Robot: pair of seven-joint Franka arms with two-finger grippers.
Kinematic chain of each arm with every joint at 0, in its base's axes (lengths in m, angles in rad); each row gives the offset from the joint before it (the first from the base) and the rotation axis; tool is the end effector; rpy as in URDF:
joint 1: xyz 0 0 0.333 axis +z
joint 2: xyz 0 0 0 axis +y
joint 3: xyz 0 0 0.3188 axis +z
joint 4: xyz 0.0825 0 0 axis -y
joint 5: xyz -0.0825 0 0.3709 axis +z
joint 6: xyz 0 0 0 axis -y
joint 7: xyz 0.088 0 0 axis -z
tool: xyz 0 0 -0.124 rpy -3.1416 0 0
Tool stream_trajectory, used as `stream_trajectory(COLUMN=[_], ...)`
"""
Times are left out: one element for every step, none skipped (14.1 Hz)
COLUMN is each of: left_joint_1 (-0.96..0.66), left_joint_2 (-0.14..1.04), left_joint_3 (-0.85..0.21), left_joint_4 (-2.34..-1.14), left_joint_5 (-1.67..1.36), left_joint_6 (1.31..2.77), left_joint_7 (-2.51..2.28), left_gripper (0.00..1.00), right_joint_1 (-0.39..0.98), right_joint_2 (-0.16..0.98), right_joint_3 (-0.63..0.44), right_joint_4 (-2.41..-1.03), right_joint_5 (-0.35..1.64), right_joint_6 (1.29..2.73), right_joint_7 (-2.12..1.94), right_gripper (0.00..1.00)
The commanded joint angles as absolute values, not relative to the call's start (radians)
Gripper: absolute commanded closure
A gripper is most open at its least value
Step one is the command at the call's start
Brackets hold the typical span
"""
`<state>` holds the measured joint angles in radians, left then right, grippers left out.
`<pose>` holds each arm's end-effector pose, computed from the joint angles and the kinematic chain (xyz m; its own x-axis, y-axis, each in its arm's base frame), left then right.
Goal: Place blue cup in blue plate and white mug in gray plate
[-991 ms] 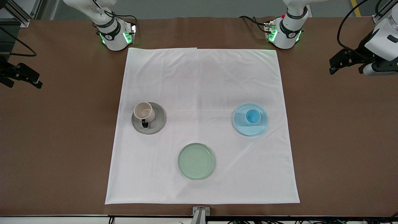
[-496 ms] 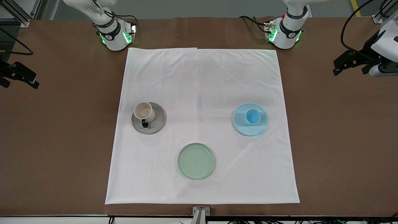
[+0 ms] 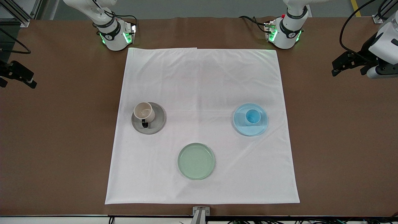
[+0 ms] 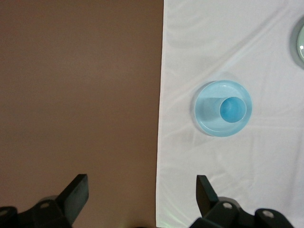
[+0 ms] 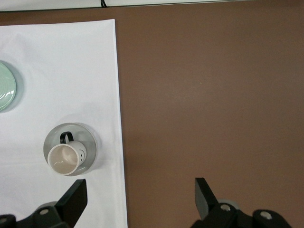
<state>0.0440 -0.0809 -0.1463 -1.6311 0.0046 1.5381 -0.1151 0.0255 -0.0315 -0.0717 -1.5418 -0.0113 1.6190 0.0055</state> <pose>0.5094 -0.0549 0.6220 0.9998 0.0136 -0.0110 0.0134 -0.9998 -0.0178 0.5379 -0.0269 0.6453 0.9928 -0.0511 0.1085 -0.0523 -0.9986 0.0084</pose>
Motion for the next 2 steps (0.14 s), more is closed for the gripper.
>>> stream_trajectory(left_joint_1=[0.038,0.040], left_joint_2=[-0.083,-0.083], left_joint_3=[-0.144,-0.144], left_joint_4=[-1.634,-1.634], left_joint_5=[0.002,0.002], left_joint_6=[1.542,1.540], left_joint_7=[-0.107,-0.107], left_gripper=[0.00,0.00], right_joint_1=[0.009,0.009], right_joint_2=[-0.023,-0.023], right_joint_3=[-0.061,-0.061], right_joint_4=[-1.525,-1.525], right_joint_5=[-0.008,-0.006], right_joint_6=[1.614,1.614], right_joint_7=[0.000,0.000], right_gripper=[0.00,0.00])
